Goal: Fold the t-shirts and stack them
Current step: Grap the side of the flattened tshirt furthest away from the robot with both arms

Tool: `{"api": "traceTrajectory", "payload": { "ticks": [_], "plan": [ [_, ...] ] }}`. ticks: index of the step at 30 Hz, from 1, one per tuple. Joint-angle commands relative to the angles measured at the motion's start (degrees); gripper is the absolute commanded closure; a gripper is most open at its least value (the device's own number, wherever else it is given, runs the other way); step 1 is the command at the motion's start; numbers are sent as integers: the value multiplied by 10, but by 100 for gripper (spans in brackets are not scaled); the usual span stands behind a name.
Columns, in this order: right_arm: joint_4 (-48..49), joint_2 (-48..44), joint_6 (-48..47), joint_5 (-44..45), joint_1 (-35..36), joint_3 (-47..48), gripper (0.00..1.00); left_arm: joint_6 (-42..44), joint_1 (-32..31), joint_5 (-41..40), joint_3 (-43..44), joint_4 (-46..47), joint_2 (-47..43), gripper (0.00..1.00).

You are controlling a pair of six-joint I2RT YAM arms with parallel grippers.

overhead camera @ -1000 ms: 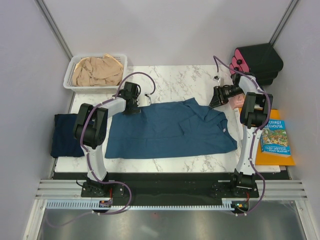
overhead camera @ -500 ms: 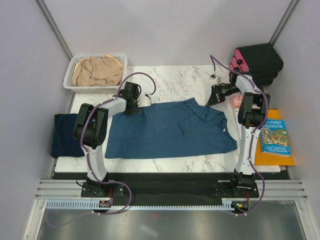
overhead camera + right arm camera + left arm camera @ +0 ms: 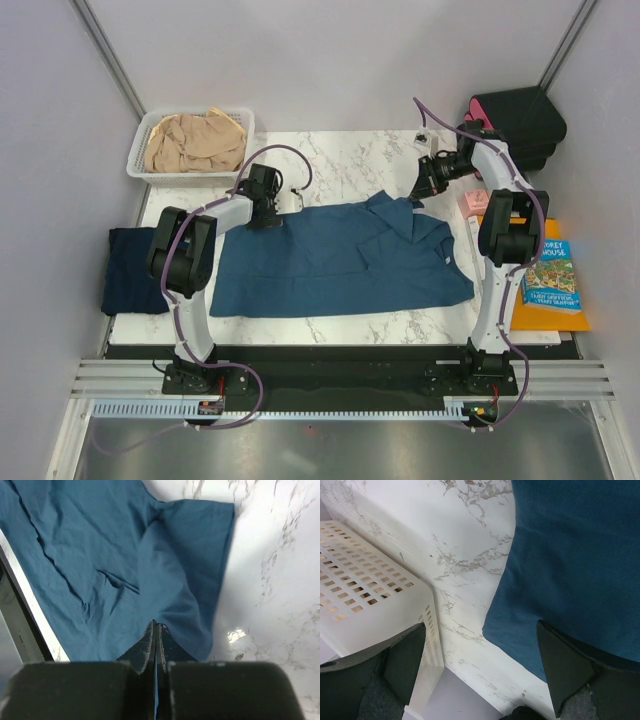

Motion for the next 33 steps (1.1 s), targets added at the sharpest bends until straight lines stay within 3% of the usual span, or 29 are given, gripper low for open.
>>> {"api": "traceTrajectory", "payload": {
  "ticks": [1, 10, 14, 21, 33],
  "plan": [
    [10, -61, -24, -13, 3, 5, 100, -3, -10, 26, -4, -19, 20, 1],
    [-49, -69, -86, 0, 10, -6, 100, -6, -12, 25, -5, -18, 18, 1],
    [-120, -76, -194, 14, 26, -20, 100, -6, -12, 24, -6, -19, 17, 1],
    [-191, -110, -296, 62, 63, -76, 100, -5, -11, 23, -10, -19, 16, 1],
    [-191, -124, -317, 101, 137, -157, 98, -6, -13, 22, -14, -18, 10, 1]
  ]
}}
